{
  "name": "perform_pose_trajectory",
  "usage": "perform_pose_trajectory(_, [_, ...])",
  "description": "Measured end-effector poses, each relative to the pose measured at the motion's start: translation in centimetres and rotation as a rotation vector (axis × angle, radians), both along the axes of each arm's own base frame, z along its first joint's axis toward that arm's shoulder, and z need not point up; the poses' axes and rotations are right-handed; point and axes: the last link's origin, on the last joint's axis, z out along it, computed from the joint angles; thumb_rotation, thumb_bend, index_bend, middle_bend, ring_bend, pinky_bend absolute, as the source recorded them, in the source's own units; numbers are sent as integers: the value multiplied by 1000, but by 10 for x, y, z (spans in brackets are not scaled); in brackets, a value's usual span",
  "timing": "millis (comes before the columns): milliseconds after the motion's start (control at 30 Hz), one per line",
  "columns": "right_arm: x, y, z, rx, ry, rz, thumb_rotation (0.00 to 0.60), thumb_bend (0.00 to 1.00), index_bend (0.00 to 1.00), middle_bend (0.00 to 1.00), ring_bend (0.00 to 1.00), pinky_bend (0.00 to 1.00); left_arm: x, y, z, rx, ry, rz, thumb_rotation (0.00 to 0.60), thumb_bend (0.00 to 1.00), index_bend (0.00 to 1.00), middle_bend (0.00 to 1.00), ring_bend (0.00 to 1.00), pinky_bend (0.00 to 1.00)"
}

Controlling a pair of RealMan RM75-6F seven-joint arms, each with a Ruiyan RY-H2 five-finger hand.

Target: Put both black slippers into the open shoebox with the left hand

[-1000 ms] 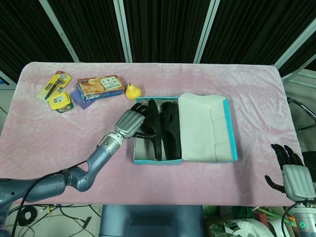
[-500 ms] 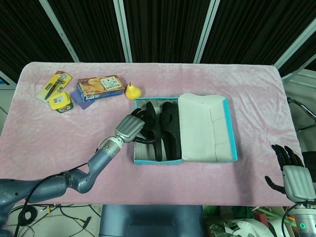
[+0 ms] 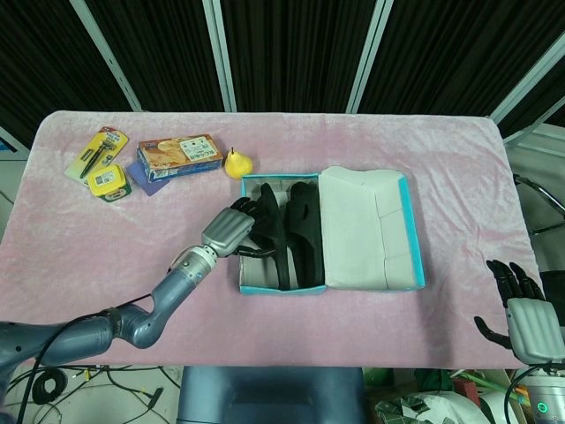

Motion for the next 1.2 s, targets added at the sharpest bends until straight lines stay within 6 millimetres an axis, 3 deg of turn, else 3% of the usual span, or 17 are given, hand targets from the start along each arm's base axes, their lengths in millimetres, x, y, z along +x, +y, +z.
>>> perform_pose_trajectory(200, [1,0,0,-2,-1,5,600,158,82,76,49,157,2,-2,24,80,-177,-25,0,0,254,225,102,93])
perform_pose_trajectory(433, [-2,0,5,-19,4,6,600,157,82,76,49,157,-16,-4,57,205,-222,-5,3,0,260,220,102,94])
perform_pose_trajectory(533, [-2,-1,8,-30,9,8,600,159,75,73,48,155,-27,-8,70,273,-178,5,94,0,258,215,102,93])
perform_pose_trajectory(600, [-2,-2,10,-38,15,12,600,163,65,64,43,153,-36,-13,80,321,-143,18,186,0,249,211,102,93])
perform_pose_trajectory(667, [-2,-4,11,-40,20,16,600,168,53,54,31,145,-46,-21,94,377,-101,45,222,0,243,208,102,91])
perform_pose_trajectory(900, [4,-11,12,-38,42,35,600,174,20,43,11,125,-96,-62,141,536,-17,208,227,0,231,197,102,65])
perform_pose_trajectory(1133, [9,-14,10,-42,47,44,600,174,2,43,11,123,-164,-136,168,593,62,430,226,0,221,191,101,44])
perform_pose_trajectory(1200, [10,-14,9,-43,48,46,600,174,1,43,11,123,-175,-154,172,594,70,466,225,0,216,189,101,40])
